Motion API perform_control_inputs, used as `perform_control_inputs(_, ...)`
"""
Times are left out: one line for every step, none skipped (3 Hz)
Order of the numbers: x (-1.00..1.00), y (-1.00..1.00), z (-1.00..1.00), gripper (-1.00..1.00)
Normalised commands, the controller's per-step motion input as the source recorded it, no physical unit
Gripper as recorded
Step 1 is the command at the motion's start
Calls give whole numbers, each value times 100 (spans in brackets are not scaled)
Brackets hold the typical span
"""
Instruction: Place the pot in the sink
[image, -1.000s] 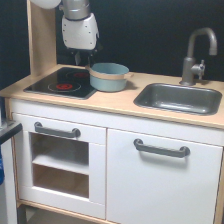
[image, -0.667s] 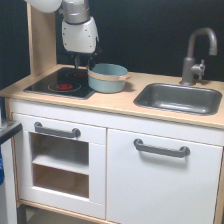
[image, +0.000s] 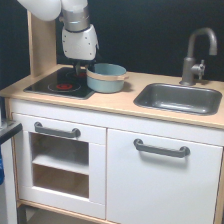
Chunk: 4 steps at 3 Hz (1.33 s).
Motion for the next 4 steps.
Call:
perform_control_inputs(13, 2, 1, -100)
perform_control_inputs(13, 2, 11, -100)
perform_control_inputs(24, 0, 14, -100)
perform_control_inputs(47, -8, 57, -100)
